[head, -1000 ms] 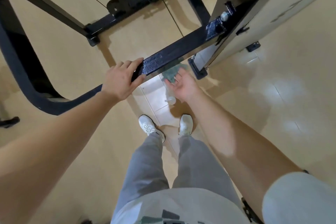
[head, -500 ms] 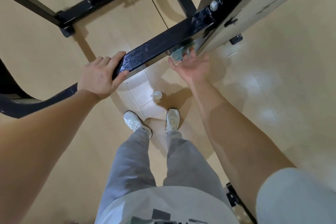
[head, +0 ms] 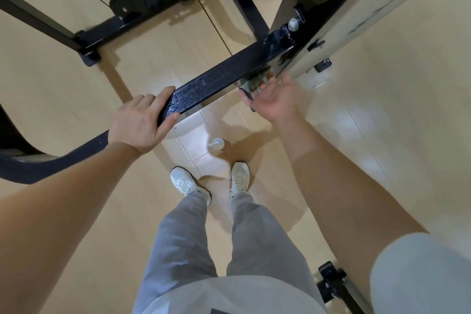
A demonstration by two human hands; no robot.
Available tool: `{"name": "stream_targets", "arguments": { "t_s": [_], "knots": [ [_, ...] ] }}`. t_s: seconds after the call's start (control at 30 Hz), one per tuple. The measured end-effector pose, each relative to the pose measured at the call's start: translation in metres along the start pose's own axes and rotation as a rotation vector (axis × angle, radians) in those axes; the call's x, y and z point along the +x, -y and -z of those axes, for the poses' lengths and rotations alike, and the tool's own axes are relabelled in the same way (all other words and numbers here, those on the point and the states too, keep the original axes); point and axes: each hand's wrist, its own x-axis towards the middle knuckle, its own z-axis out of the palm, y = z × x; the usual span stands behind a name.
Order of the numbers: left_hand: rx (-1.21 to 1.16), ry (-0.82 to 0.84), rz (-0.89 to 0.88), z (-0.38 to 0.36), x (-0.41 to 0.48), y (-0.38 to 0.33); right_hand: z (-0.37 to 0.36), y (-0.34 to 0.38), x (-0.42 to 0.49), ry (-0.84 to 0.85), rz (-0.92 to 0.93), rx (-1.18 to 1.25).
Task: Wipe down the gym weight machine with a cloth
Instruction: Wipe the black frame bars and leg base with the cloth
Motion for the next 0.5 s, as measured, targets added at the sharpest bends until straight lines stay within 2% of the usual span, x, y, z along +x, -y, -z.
{"name": "stream_targets", "arguments": {
  "t_s": [0.13,0.37,0.5],
  "knots": [
    [-0.014,-0.018,-0.006,-0.004,0.0,0.001,0.0,0.005,0.0,-0.021,-0.03,-0.083],
    [-0.007,-0.026,0.004,-0.003,-0.002,0.002,0.004,0.023,0.013,-0.073,0.049,-0.022],
    [-0.003,-0.031,0.005,-0.002,-0.003,0.002,0.005,0.008,0.007,-0.063,-0.007,-0.09]
  ]
}}
